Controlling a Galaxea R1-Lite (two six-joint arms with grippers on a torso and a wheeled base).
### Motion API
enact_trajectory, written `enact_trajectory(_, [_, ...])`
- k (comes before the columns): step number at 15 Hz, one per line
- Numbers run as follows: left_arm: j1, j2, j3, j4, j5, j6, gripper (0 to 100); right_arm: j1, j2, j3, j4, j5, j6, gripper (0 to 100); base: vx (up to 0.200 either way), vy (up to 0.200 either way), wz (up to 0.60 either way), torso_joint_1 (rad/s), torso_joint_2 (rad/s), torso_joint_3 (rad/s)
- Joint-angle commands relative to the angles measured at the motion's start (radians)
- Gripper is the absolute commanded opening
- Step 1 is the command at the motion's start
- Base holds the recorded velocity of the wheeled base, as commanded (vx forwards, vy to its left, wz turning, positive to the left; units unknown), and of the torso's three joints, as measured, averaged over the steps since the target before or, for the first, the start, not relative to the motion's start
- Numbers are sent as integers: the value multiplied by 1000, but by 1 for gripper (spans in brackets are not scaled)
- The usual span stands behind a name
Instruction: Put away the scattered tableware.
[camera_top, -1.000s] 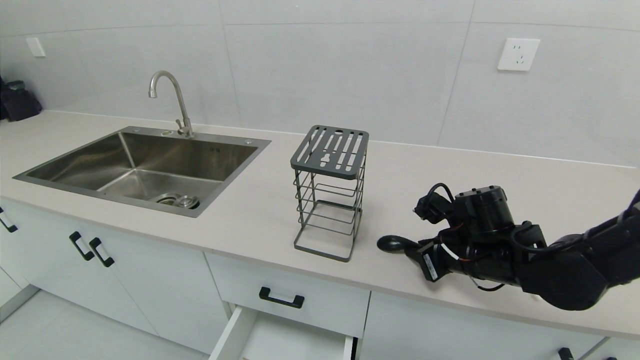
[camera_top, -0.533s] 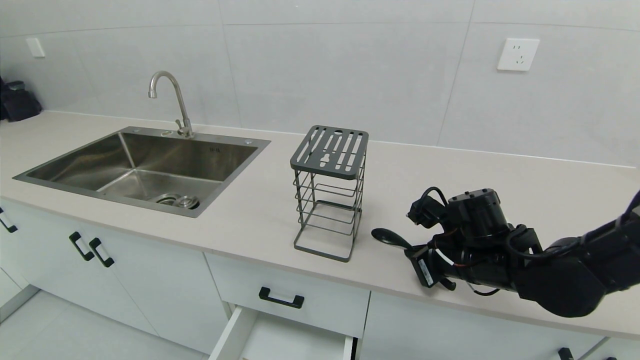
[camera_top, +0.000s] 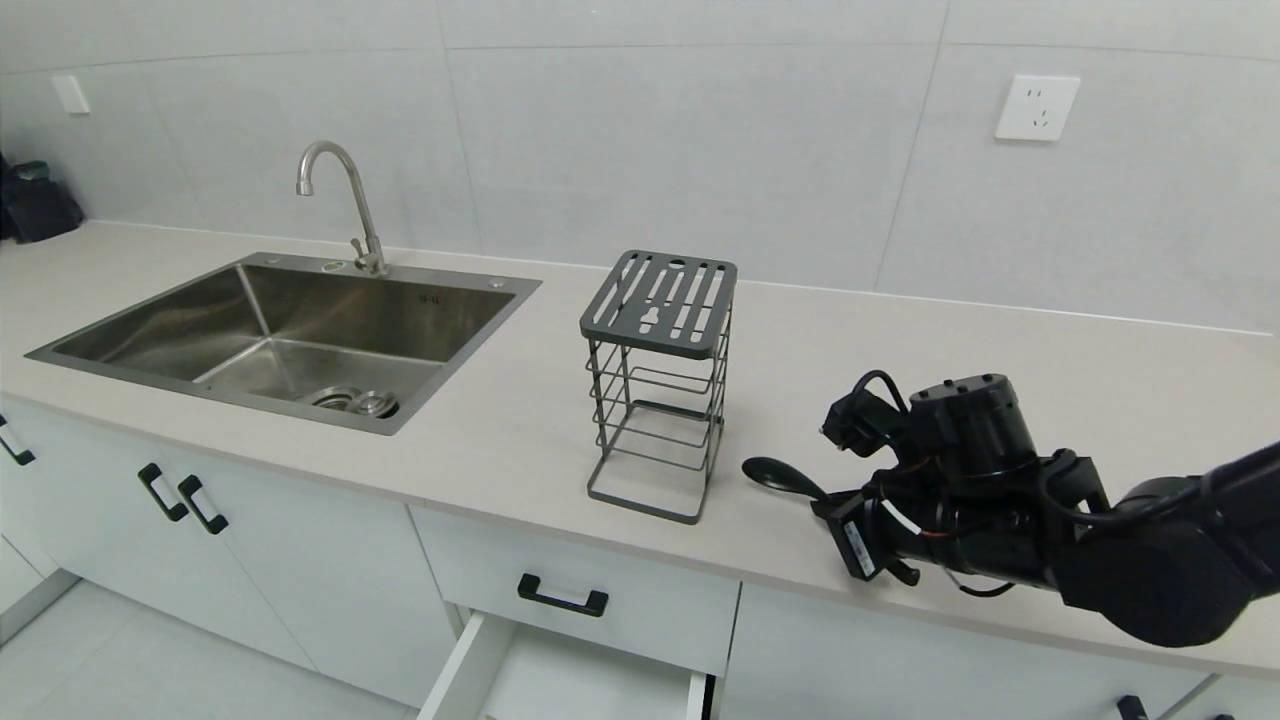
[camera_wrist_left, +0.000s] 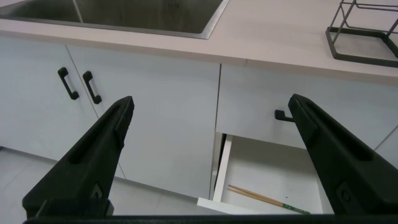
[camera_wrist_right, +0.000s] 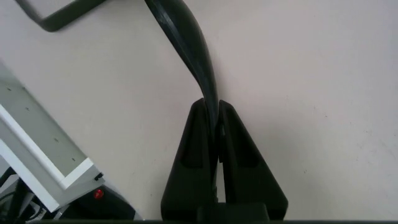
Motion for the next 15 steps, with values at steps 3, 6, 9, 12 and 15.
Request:
enact_trajectory(3, [0,1,0,0,0,0,100,0,-71,47,-6,-1,-2,0,0,0,0,0,0,0])
enact_trajectory(6, [0,1,0,0,0,0,100,21,-90,68,-19,1,-3,0,0,0,0,0,0,0])
enact_trajectory(9, [0,1,0,0,0,0,100,27,-127,108,-20,2,-6,0,0,0,0,0,0,0])
enact_trajectory(12, [0,1,0,0,0,0,100,64,-223,183,-20,76,-57,0,0,0,0,0,0,0])
enact_trajectory(15, [0,1,0,0,0,0,100,75,-232,194,-20,82,-71,0,0,0,0,0,0,0])
